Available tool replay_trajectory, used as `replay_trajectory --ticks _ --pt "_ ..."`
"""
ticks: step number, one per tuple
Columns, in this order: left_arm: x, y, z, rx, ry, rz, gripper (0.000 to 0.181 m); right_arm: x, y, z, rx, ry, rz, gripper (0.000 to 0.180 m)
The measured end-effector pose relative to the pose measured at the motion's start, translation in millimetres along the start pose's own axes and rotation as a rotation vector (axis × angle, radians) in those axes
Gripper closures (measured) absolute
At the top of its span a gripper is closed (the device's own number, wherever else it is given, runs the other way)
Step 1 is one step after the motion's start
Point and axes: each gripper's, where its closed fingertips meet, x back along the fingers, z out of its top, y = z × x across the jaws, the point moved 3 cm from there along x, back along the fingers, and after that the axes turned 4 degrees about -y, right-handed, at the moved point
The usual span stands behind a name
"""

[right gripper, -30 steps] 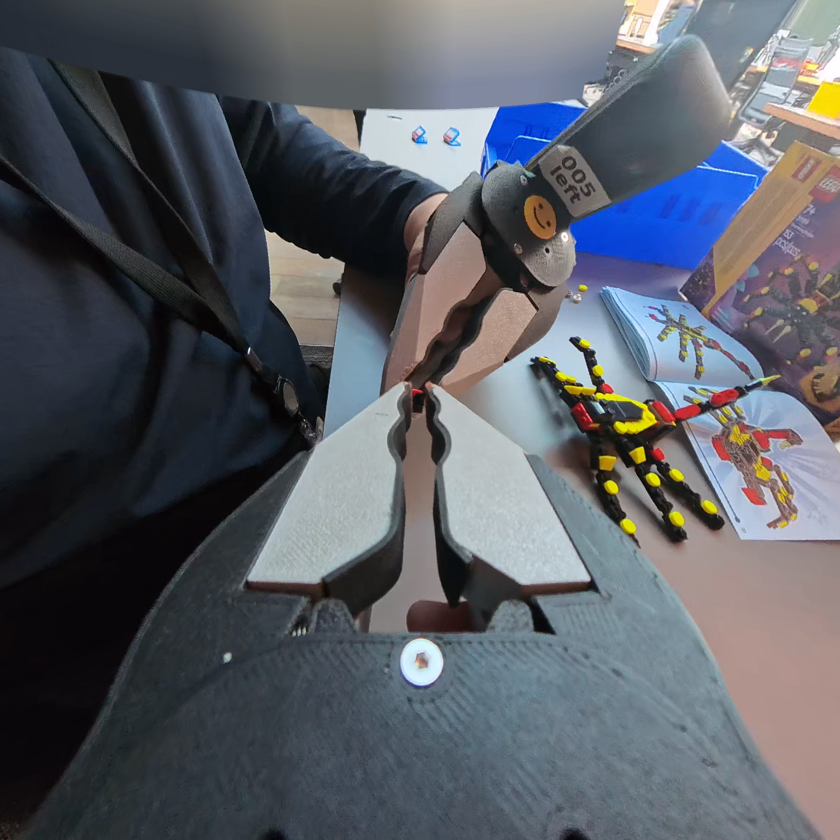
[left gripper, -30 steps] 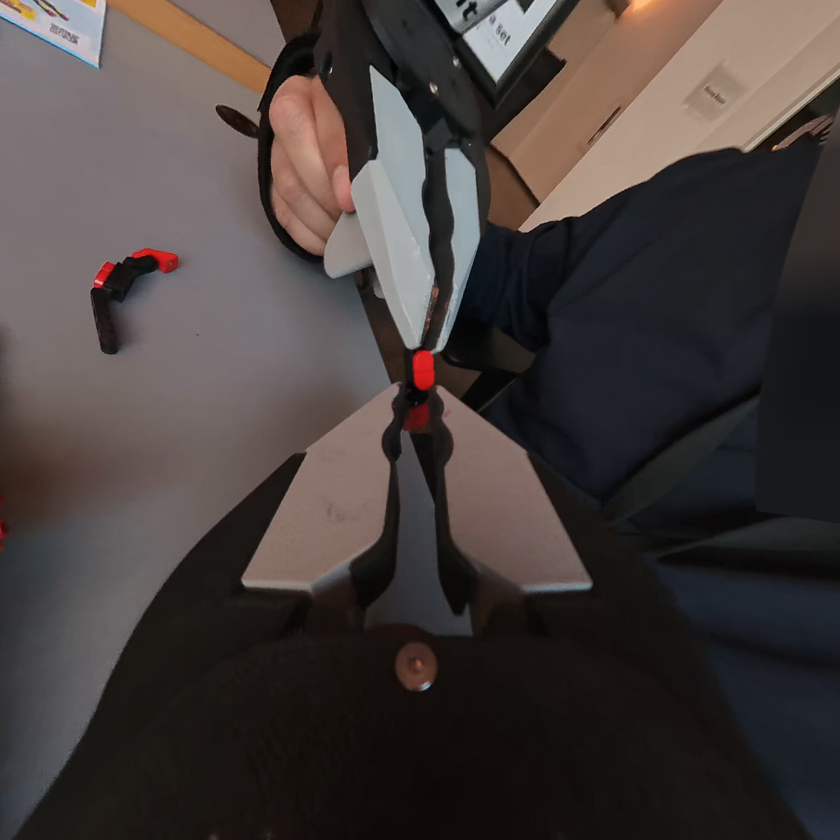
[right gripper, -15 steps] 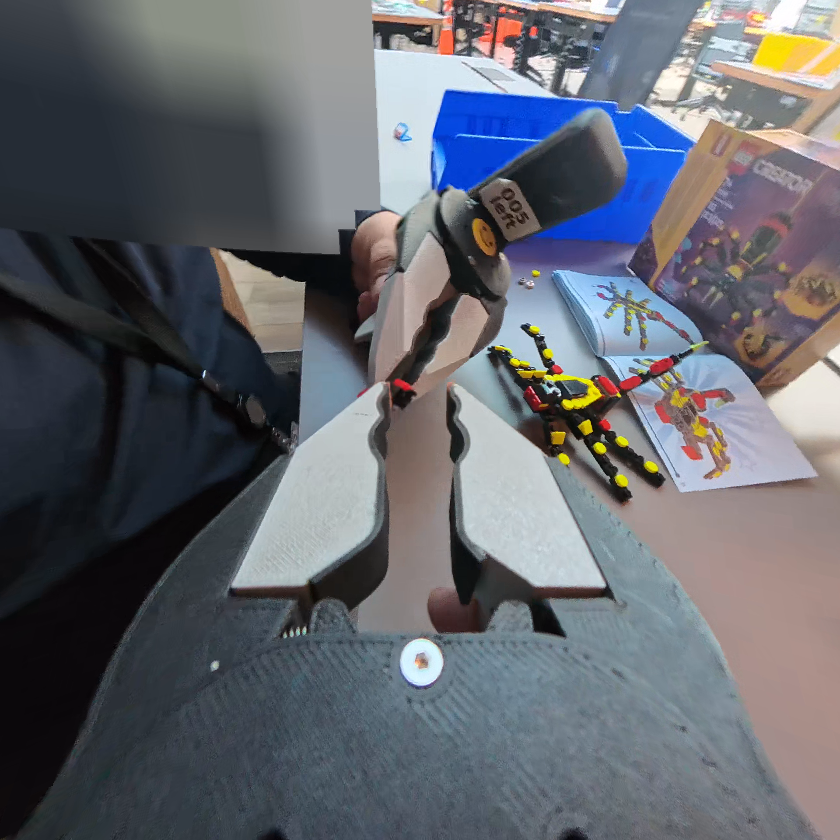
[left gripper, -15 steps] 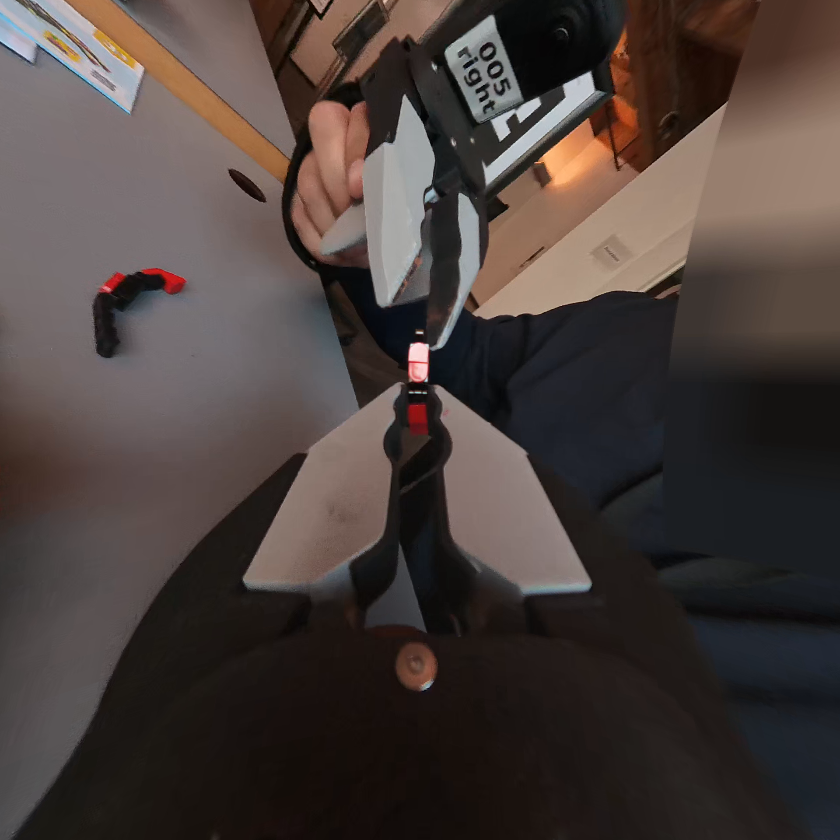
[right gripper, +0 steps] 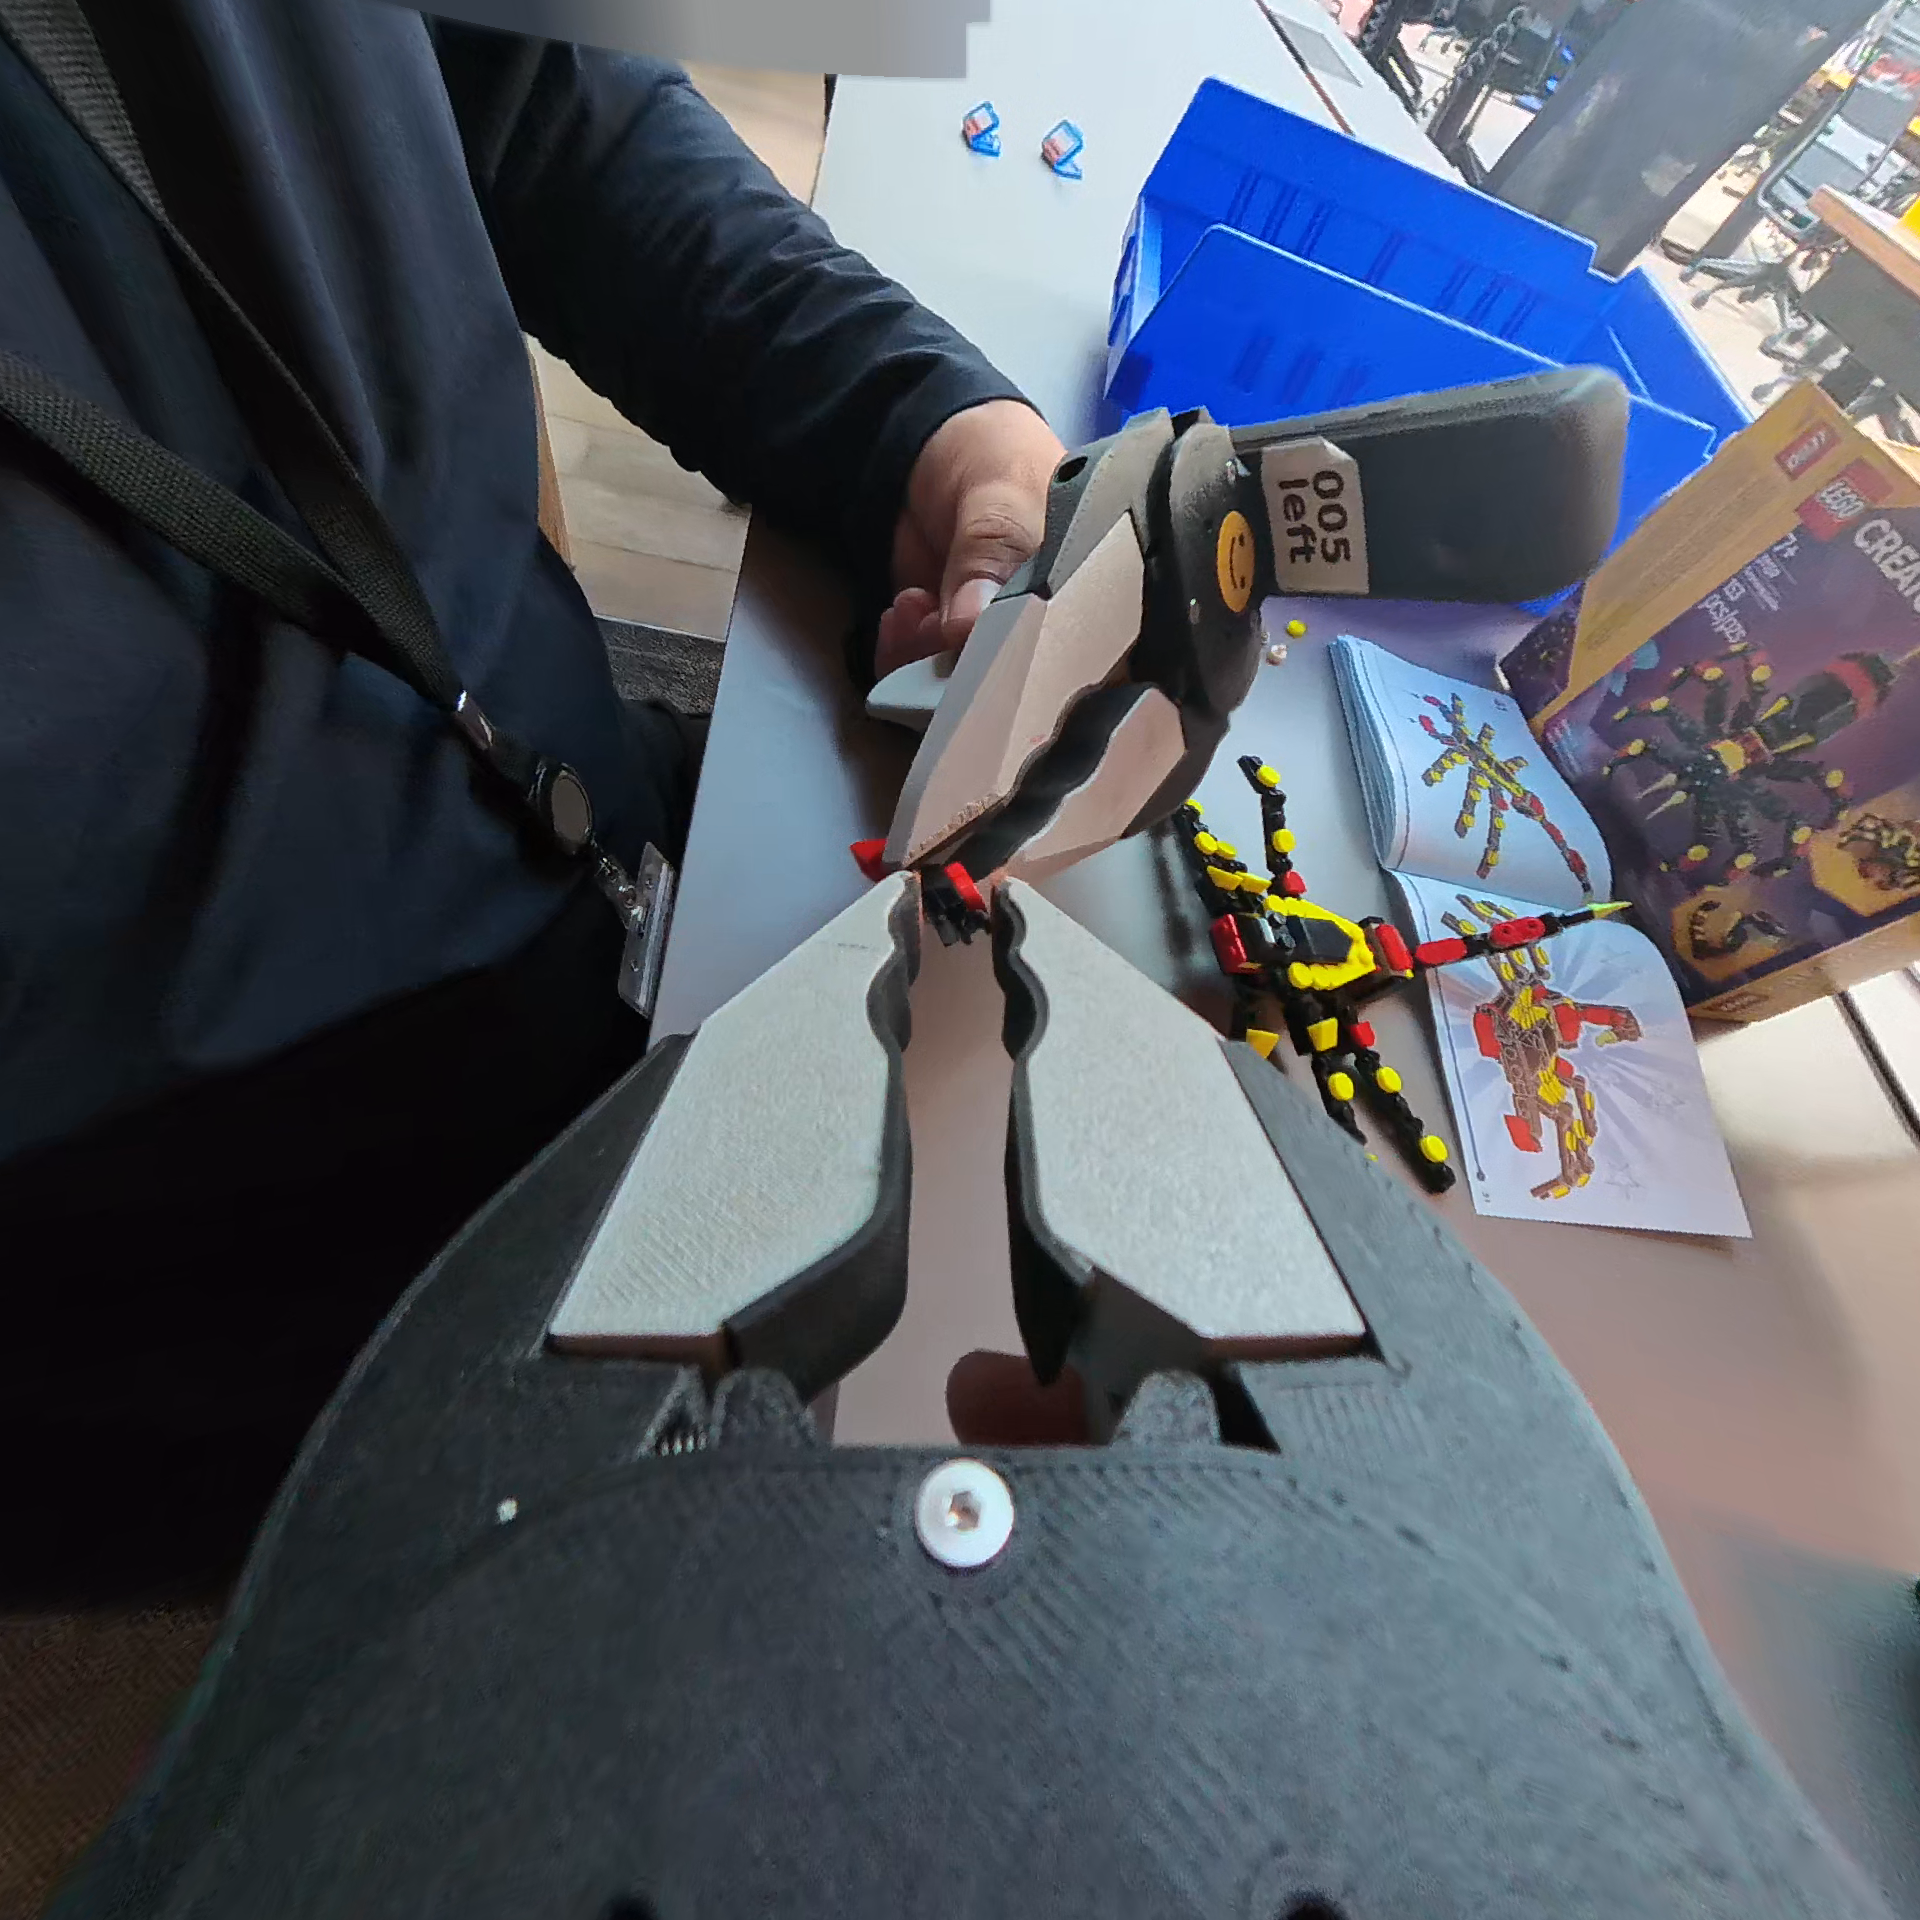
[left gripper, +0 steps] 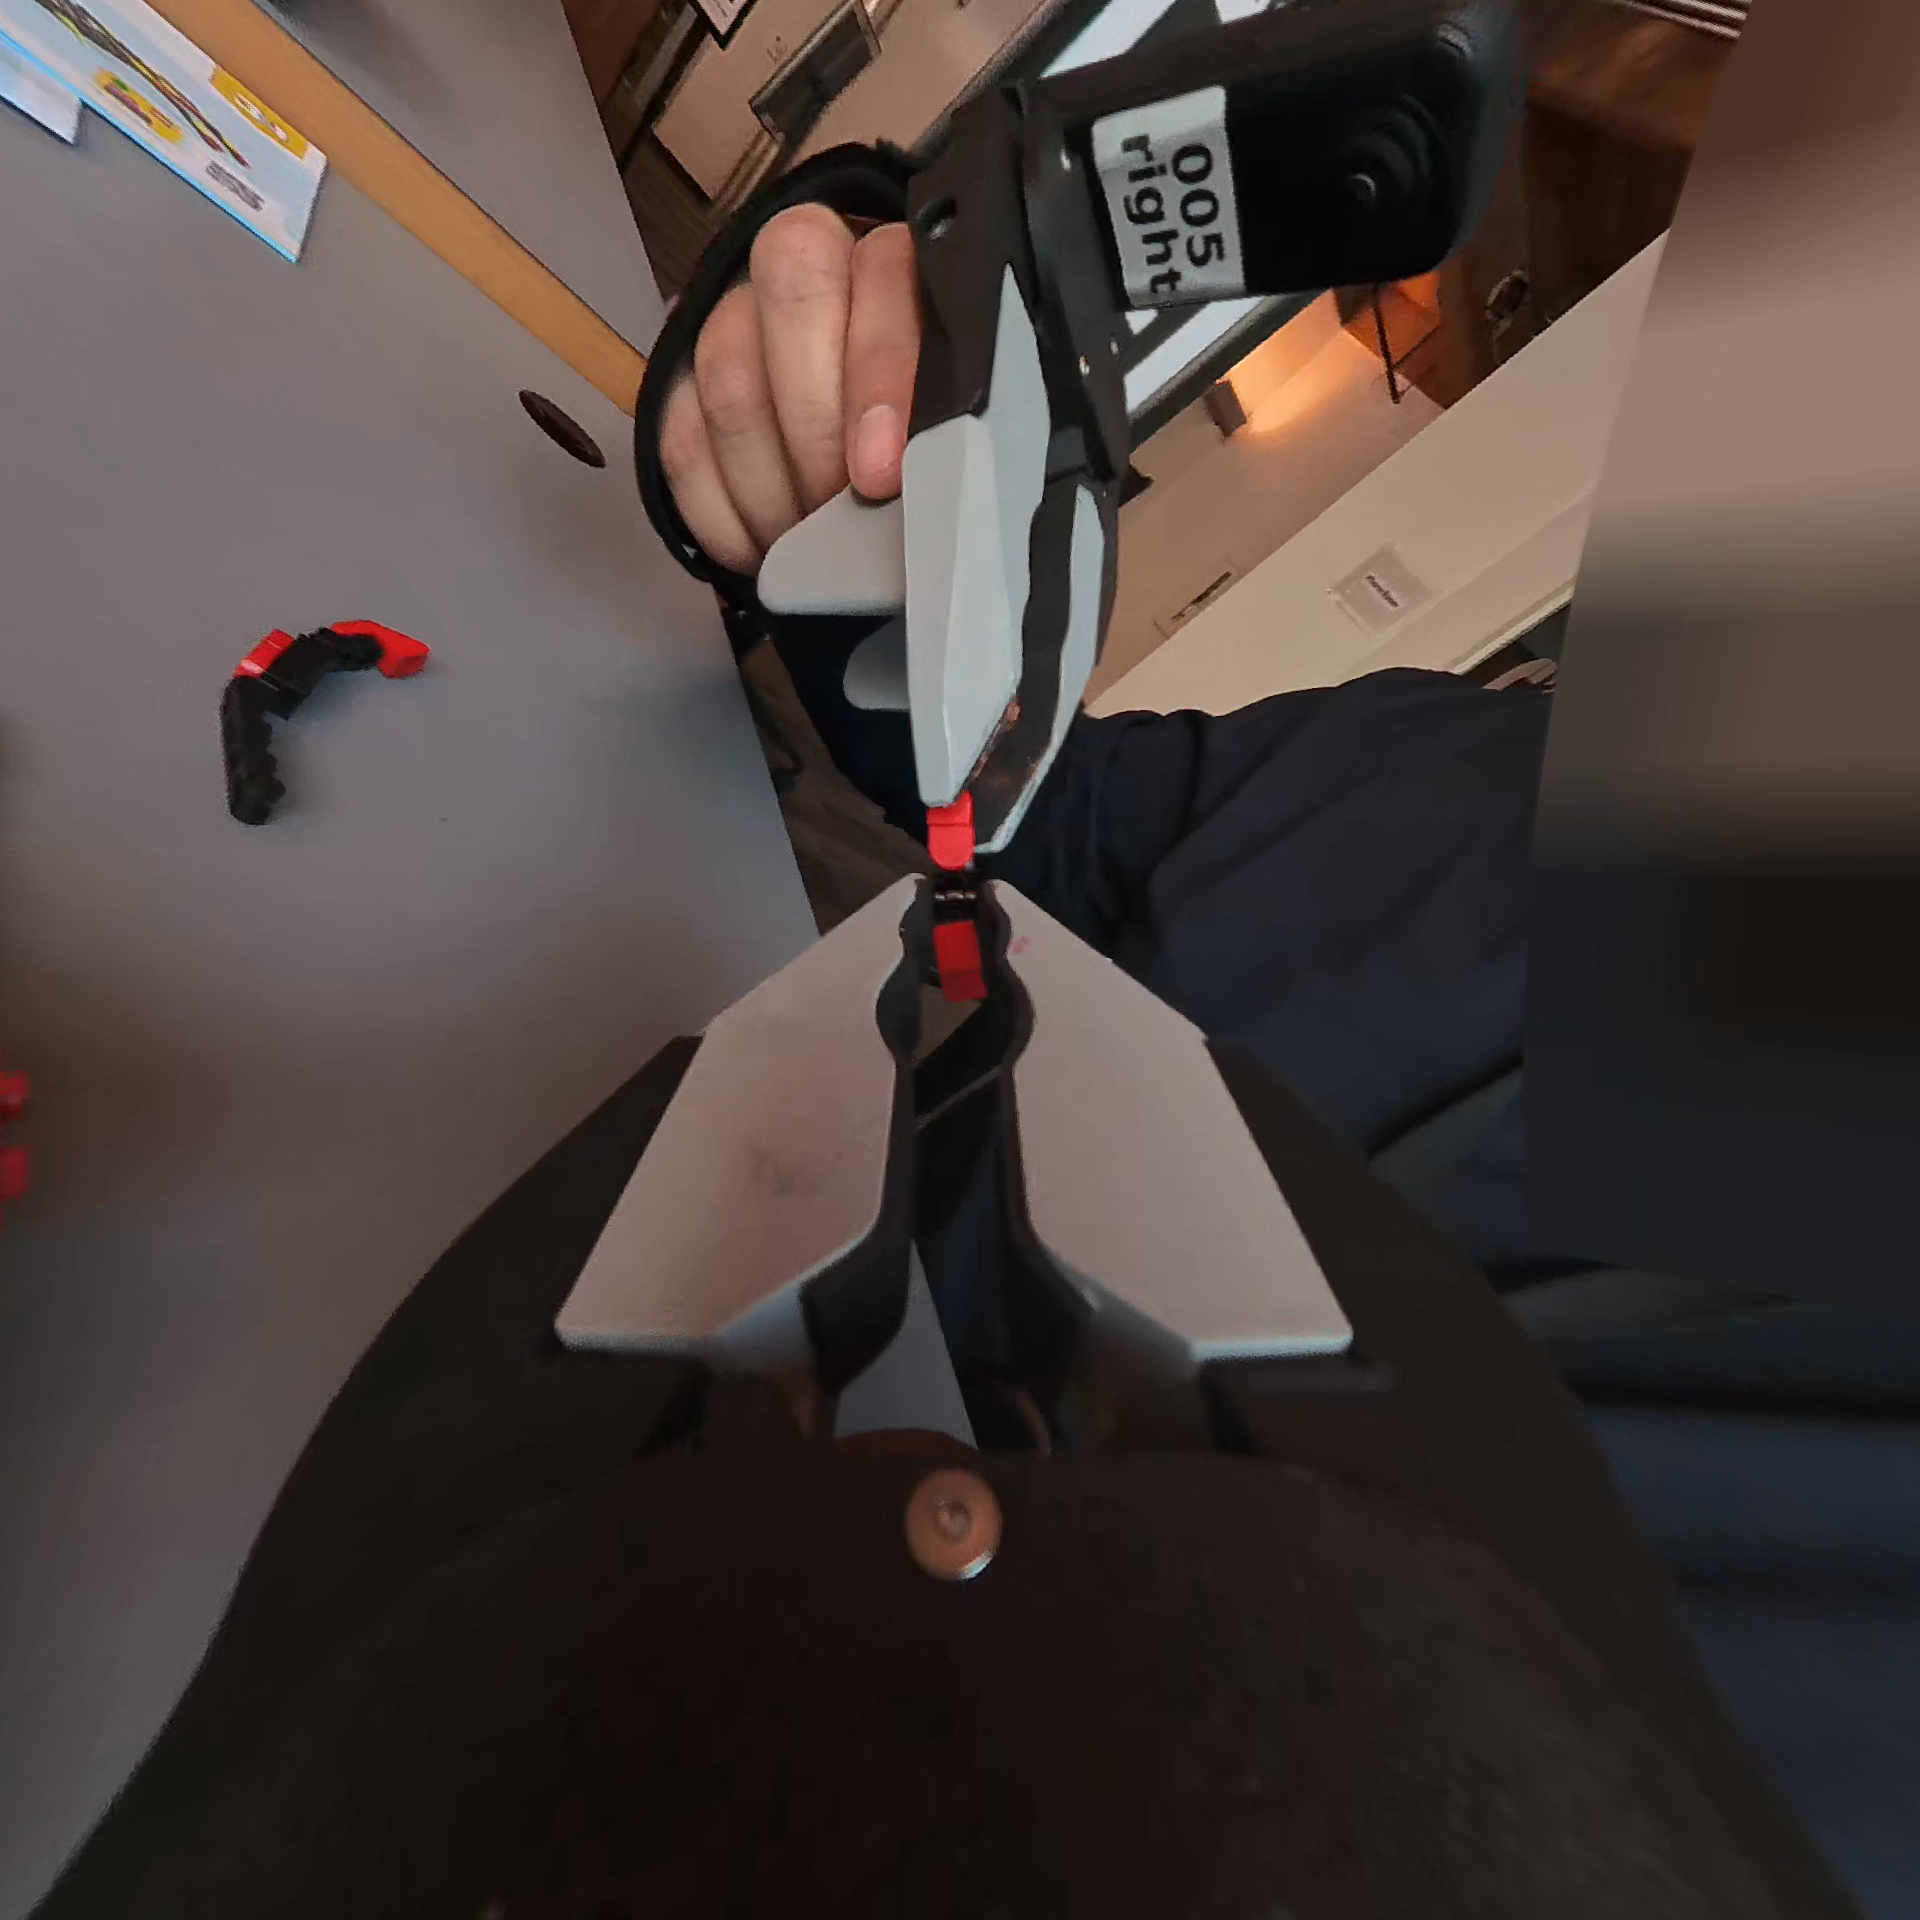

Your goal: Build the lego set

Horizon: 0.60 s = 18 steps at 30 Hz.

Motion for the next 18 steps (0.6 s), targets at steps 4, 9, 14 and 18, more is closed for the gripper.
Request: replay_trajectory --ticks 4,9,14,18 --pt "1 -5 1 -0.083 -0.018 0.117 0.173 -2 7 -5 -0.121 0.040 0.023 0.170" --pt "5 -20 5 -0.234 -0.044 0.387 0.153 -10 21 -25 -0.308 0.044 0.003 0.172" --pt "9 -28 10 -0.455 -0.084 0.634 0.164 -16 29 -35 -0.449 0.072 -0.005 0.172" --pt "9 -30 9 -0.556 -0.109 0.736 0.170 -16 33 -31 -0.519 0.144 0.010 0.173"
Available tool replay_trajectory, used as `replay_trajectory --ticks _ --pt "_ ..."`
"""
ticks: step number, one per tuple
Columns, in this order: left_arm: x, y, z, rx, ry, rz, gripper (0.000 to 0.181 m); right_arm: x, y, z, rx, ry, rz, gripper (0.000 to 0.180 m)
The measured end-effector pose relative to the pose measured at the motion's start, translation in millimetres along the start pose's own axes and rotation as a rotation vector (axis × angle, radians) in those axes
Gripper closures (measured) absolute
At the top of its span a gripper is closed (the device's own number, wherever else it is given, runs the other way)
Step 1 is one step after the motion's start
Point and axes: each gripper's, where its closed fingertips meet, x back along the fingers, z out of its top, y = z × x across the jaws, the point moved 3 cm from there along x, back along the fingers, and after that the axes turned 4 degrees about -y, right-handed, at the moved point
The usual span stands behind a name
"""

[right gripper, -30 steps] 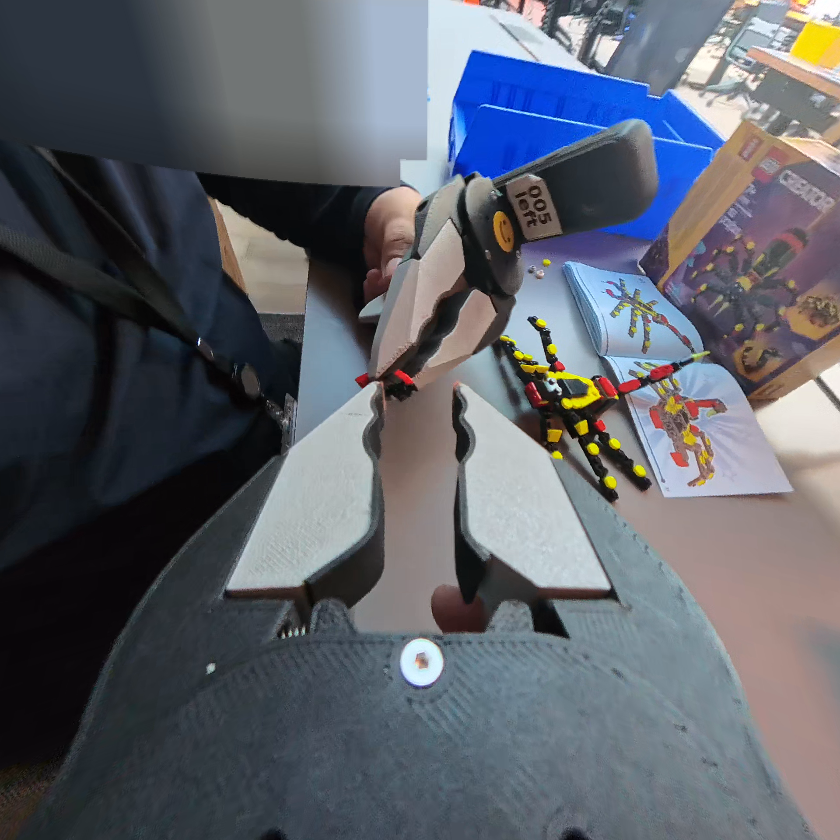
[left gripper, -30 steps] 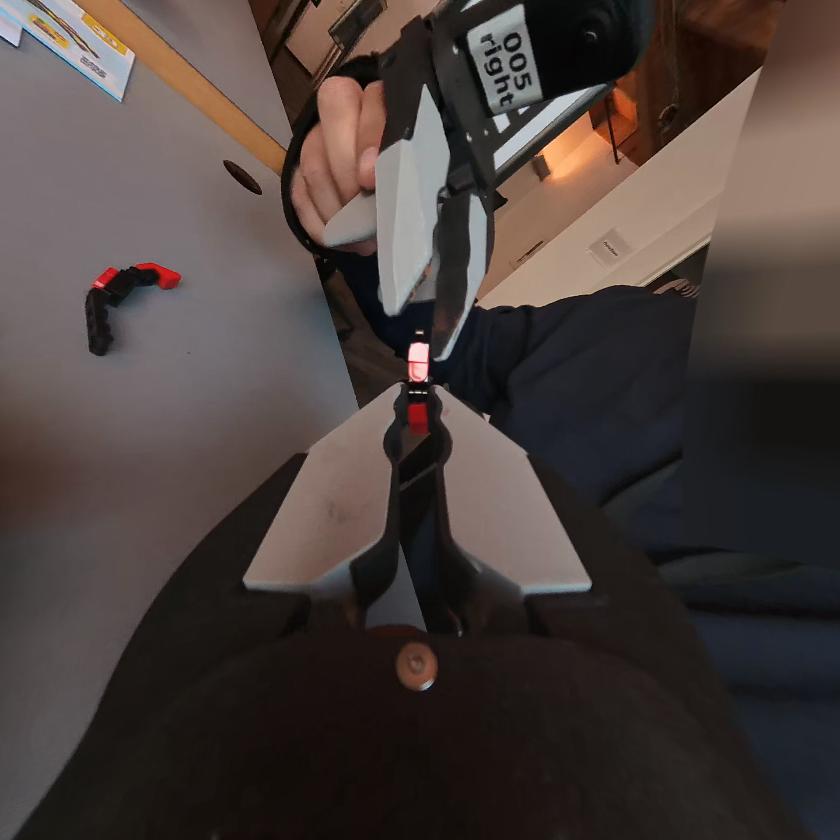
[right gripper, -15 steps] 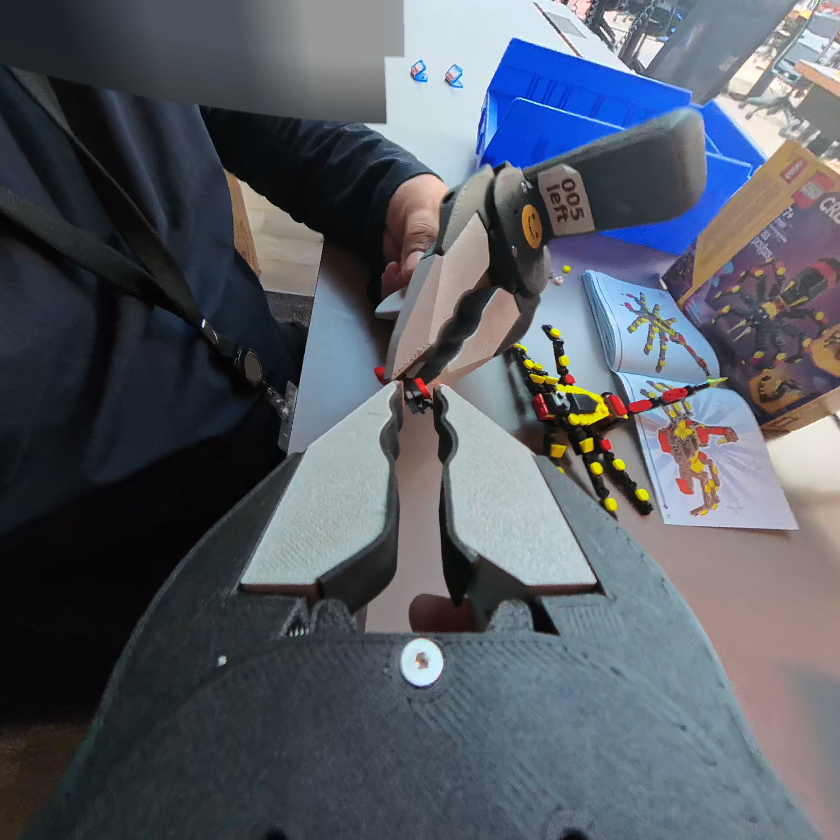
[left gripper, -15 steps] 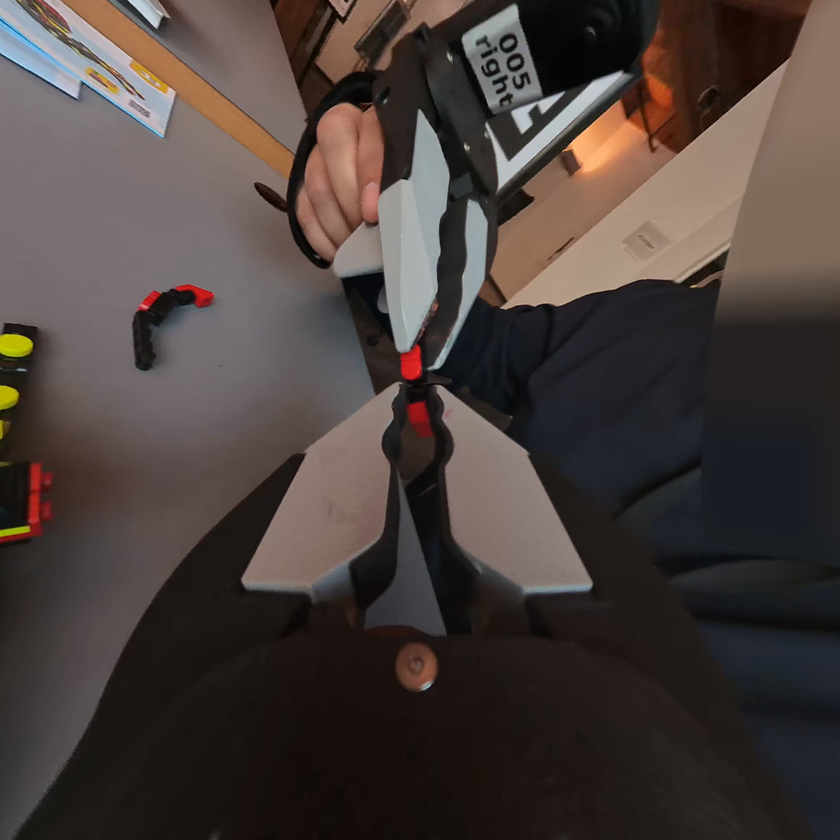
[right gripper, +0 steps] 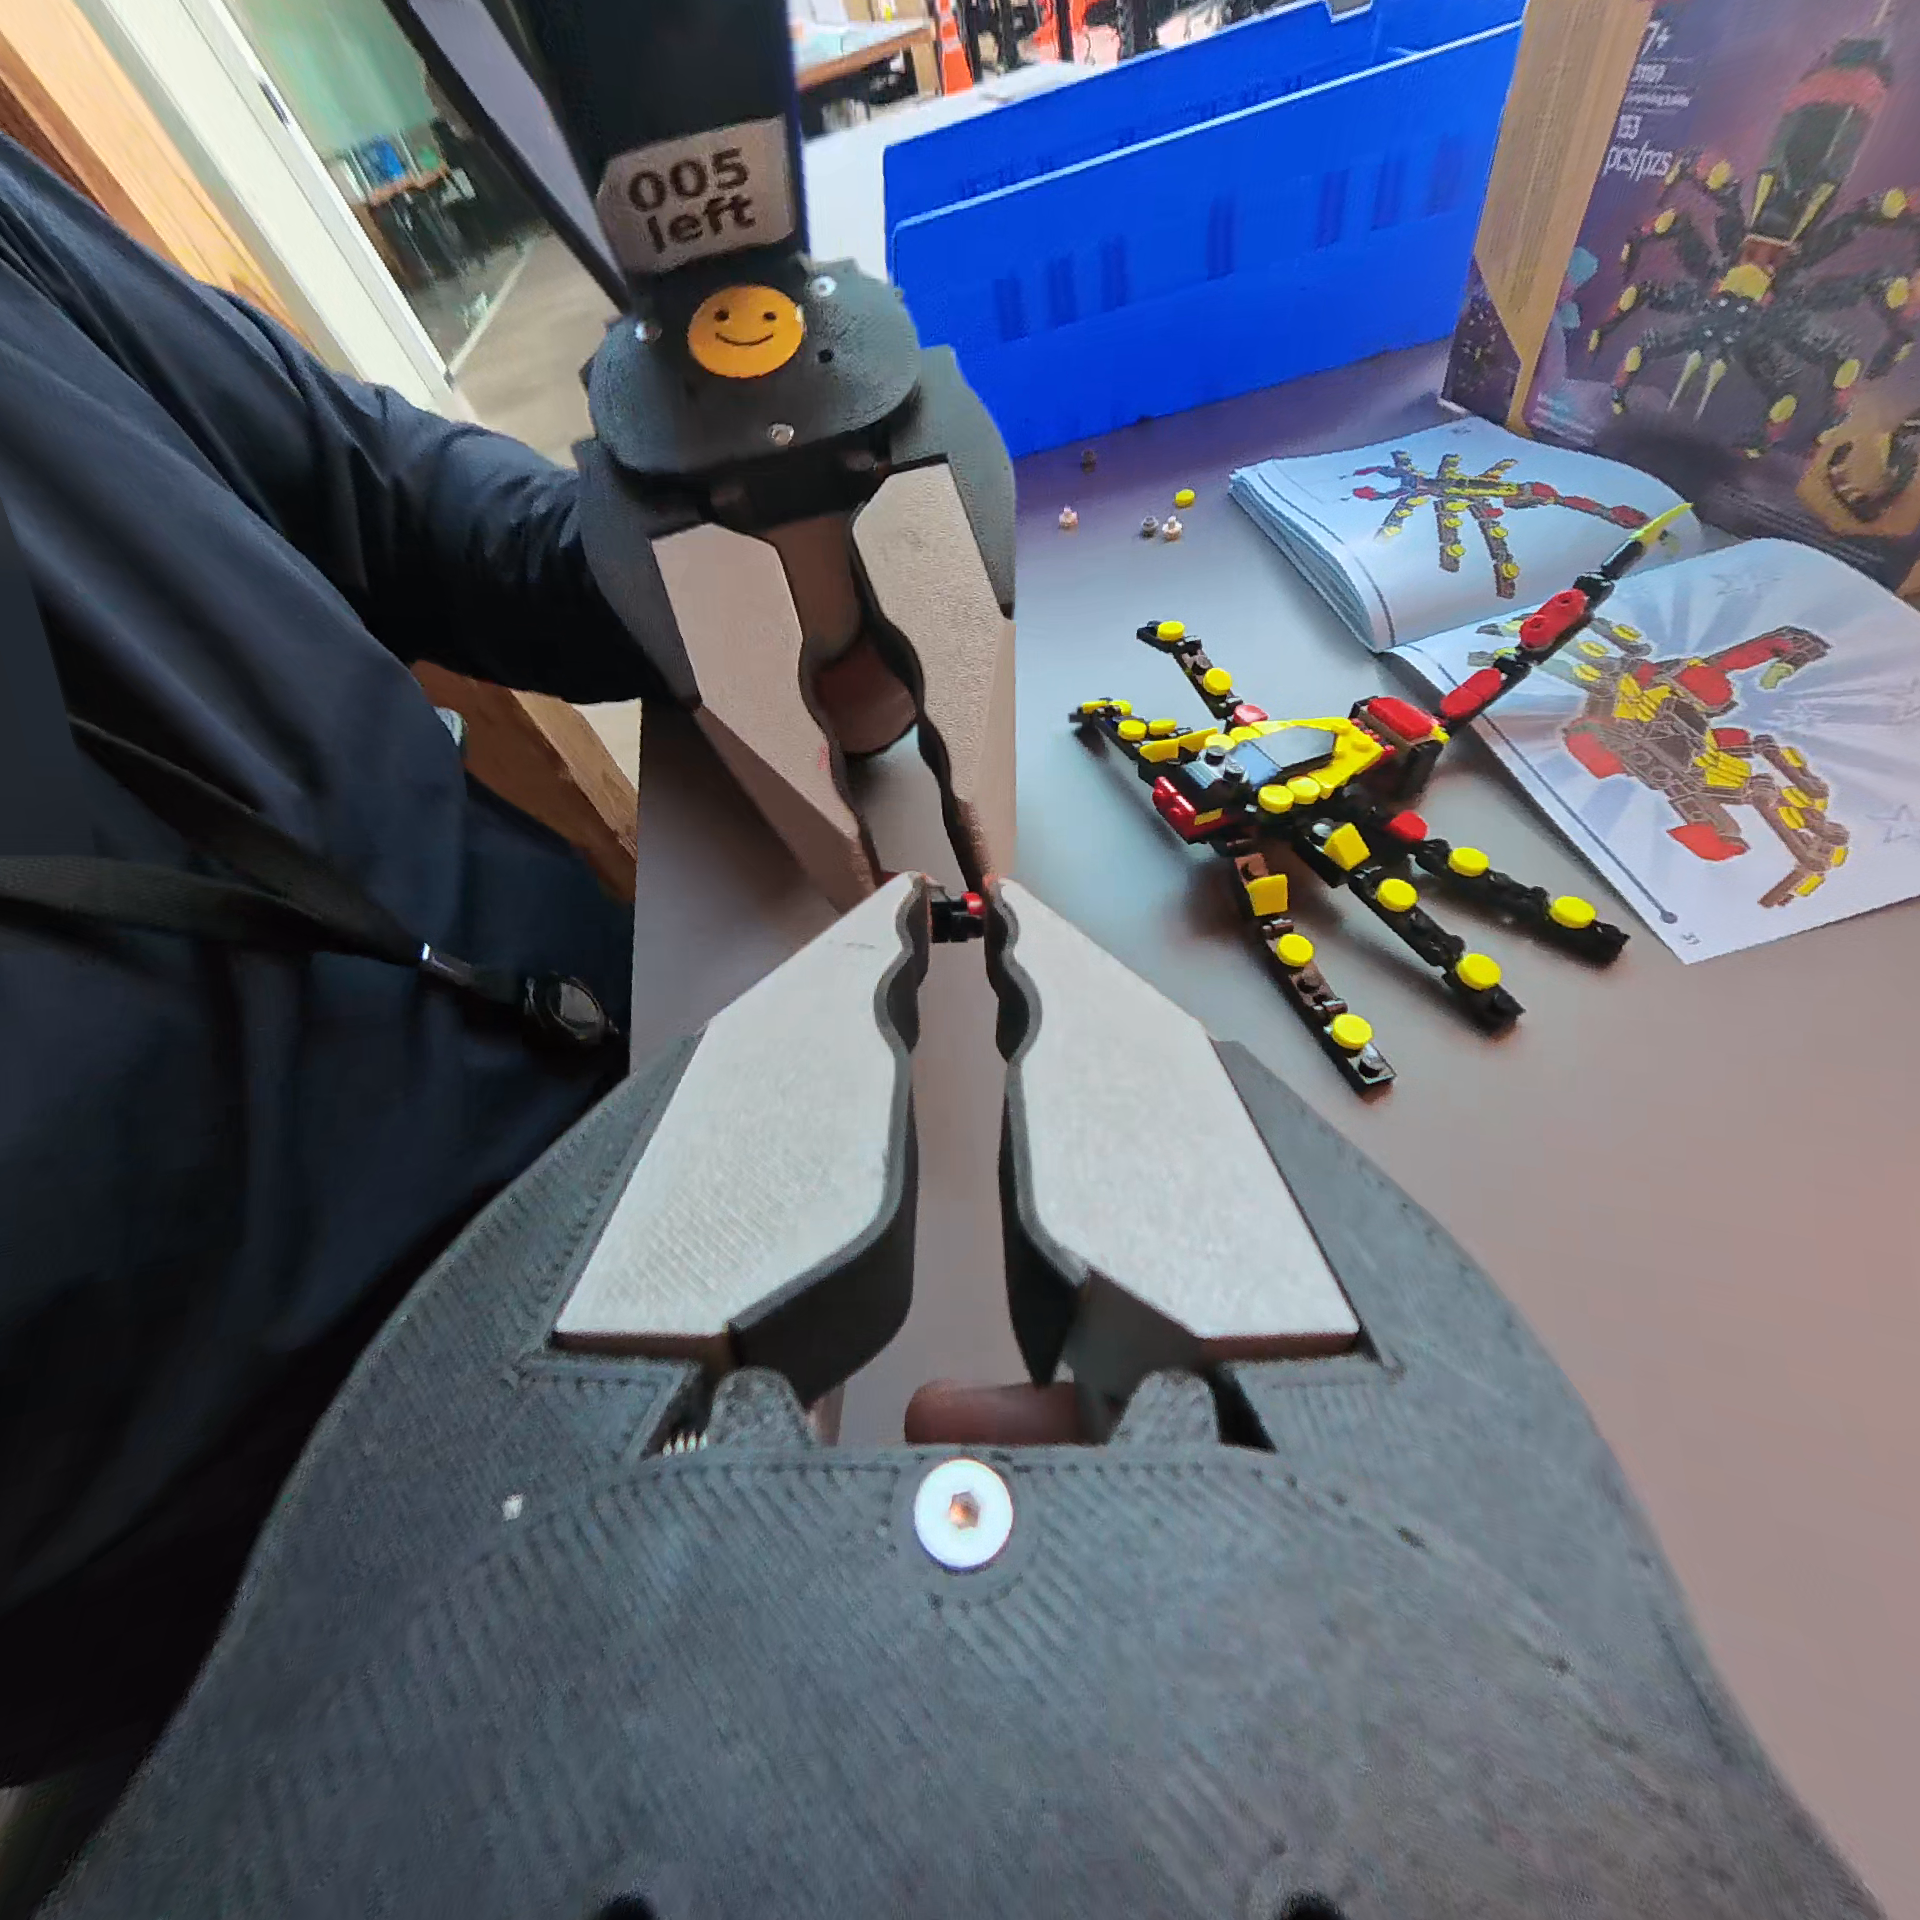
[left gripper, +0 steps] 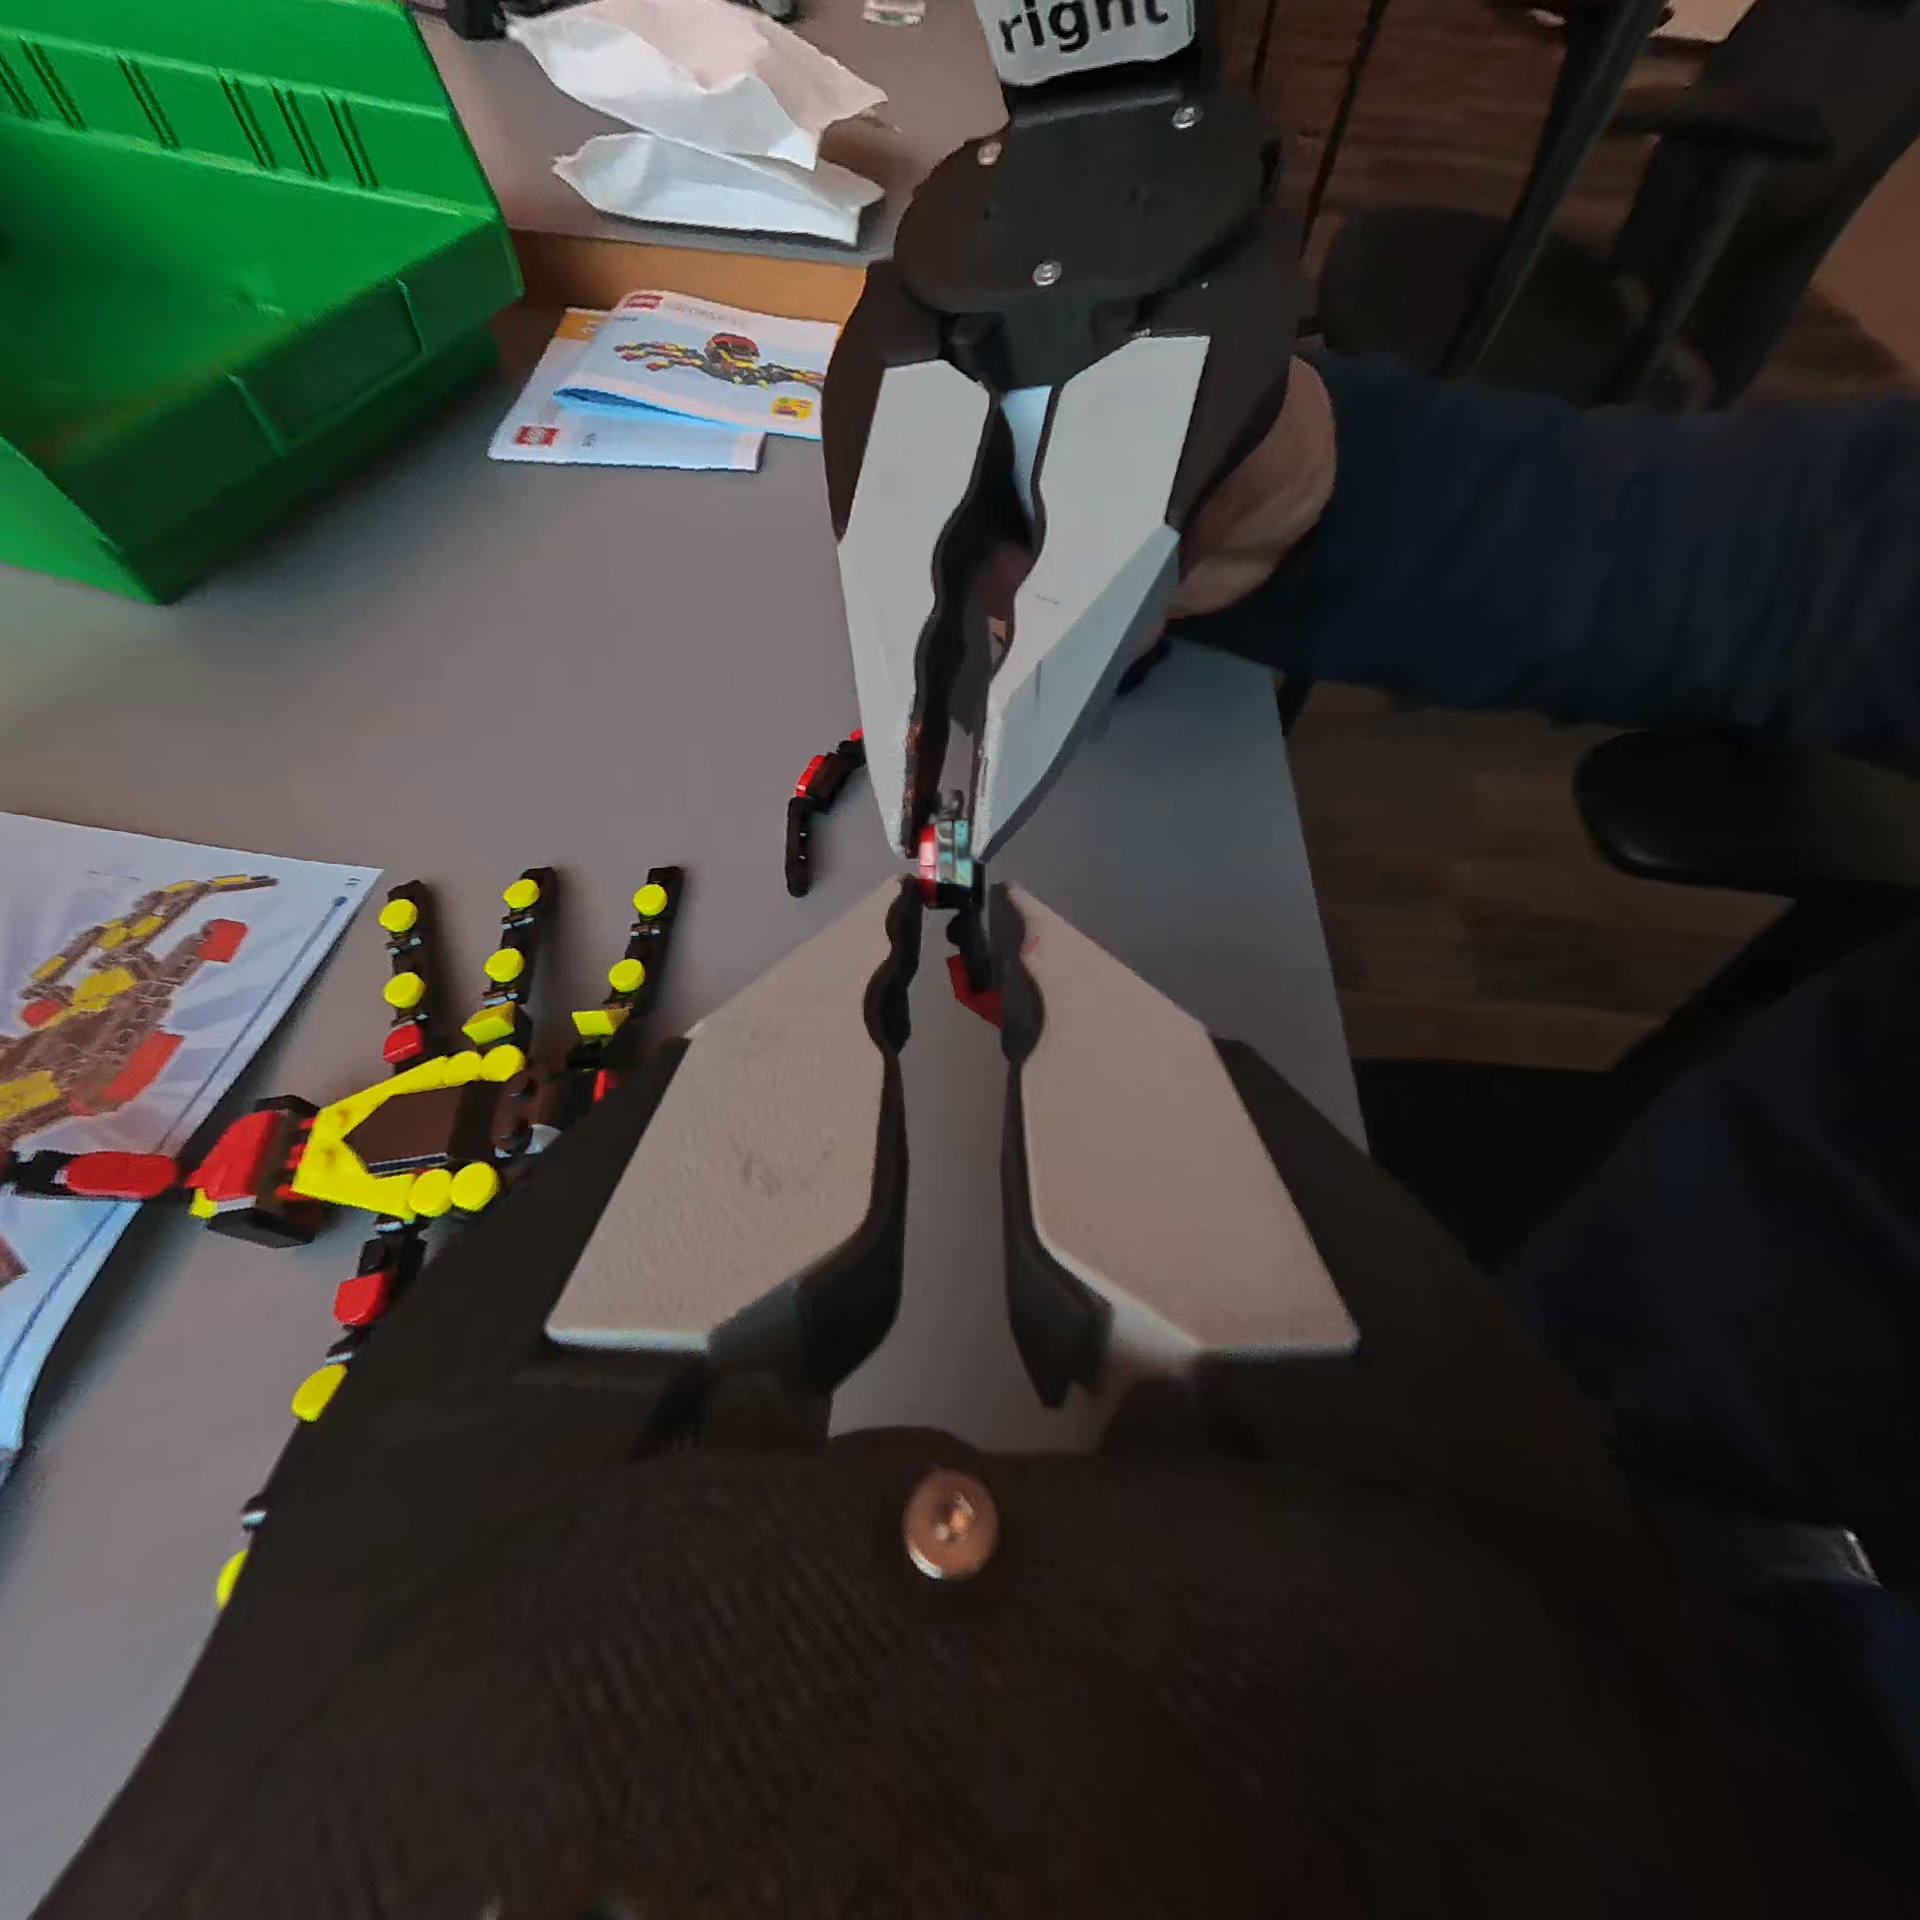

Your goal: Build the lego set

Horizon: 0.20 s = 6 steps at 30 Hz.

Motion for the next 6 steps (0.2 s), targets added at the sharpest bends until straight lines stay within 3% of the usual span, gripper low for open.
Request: replay_trajectory --ticks 6 --pt "0.0 -0.1 -0.3 -0.072 -0.011 0.047 0.172 1.4 -1.3 -0.2 0.001 0.007 0.000 0.173"
